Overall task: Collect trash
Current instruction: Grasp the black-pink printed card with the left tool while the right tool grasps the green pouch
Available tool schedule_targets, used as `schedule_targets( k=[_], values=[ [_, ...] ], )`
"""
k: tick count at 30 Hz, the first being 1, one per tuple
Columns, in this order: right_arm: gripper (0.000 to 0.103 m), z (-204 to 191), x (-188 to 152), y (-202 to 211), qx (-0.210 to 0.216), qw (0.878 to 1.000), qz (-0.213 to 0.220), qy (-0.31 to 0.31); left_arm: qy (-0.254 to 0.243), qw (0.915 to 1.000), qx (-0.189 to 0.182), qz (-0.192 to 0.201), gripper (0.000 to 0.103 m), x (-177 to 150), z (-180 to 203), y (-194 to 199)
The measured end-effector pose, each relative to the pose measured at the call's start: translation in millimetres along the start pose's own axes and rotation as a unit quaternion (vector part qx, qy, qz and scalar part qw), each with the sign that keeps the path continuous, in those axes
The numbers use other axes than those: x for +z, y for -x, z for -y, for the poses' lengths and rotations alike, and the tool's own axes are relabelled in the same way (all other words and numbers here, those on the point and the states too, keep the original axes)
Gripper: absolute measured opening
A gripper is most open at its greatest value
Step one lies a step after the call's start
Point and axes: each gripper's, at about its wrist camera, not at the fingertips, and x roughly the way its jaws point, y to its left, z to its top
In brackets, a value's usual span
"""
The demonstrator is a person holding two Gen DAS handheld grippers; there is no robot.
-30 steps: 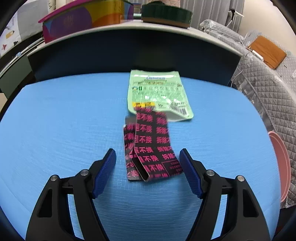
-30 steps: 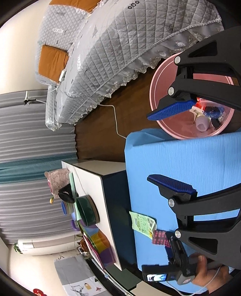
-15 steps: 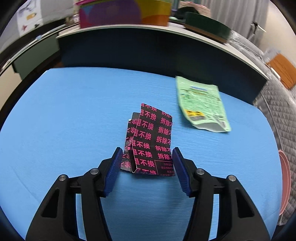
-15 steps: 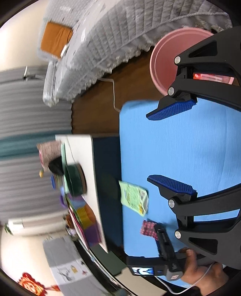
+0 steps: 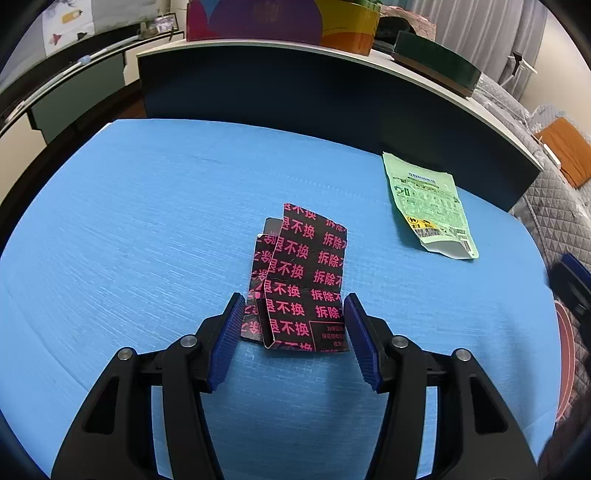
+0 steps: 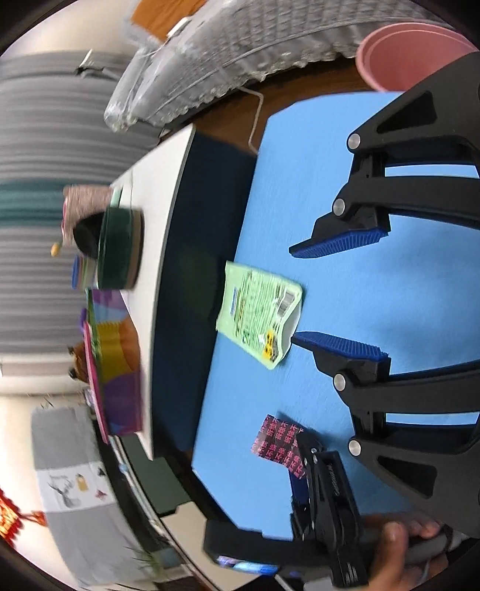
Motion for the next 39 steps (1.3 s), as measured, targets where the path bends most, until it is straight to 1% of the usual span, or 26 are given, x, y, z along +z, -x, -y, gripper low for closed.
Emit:
schedule_targets(
  k=[4, 9, 12, 15, 17, 18, 20, 21, 23, 28, 30, 39],
  values=[
    [0.042, -8, 7, -29, -0.001, 1.000, -0.013, 0.022, -0.001, 1.0000, -0.005, -0.002, 0.048, 1, -1, 0],
    [0.042, -14, 7, -56, -0.003, 0.998, -0.033, 0.054, 0.000, 0.9999, -0.010, -0.002, 0.047, 0, -4, 0],
    [0.042, -15, 4, -74, -0.006, 0.996, -0.053, 0.069, 0.003, 0.9999, -0.013, -0.003, 0.046, 1, -5, 0],
    [0.041, -15, 3, -85, 0.002, 0.995, -0.074, 0.074, 0.007, 0.9998, -0.016, -0.005, 0.045, 2, -6, 0],
    [0.040, -16, 5, -84, -0.004, 0.995, -0.064, 0.079, 0.008, 0.9998, -0.017, -0.005, 0.045, 2, -7, 0],
    [0.037, -16, 6, -85, -0.007, 0.995, -0.063, 0.082, 0.008, 0.9998, -0.017, -0.004, 0.044, 2, -7, 0],
    [0.018, -13, 7, -87, -0.004, 0.994, -0.068, 0.083, 0.007, 0.9998, -0.017, -0.004, 0.044, 2, -6, 0],
    [0.014, -12, 7, -87, -0.003, 0.994, -0.069, 0.084, 0.007, 0.9998, -0.017, -0.004, 0.044, 1, -6, 0],
    [0.007, -9, 6, -85, -0.005, 0.994, -0.066, 0.083, 0.007, 0.9998, -0.017, -0.003, 0.043, 1, -6, 0],
    [0.001, -3, 7, -71, -0.008, 0.996, -0.054, 0.072, 0.003, 0.9998, -0.018, 0.004, 0.036, 3, -3, 4],
    [0.000, 0, 8, -63, -0.006, 0.997, -0.050, 0.065, -0.001, 0.9998, -0.021, 0.007, 0.032, 3, -1, 6],
    [0.000, 19, 4, -7, -0.013, 0.999, -0.031, 0.035, -0.012, 0.9992, -0.031, 0.022, 0.022, 3, 5, 19]
  ],
)
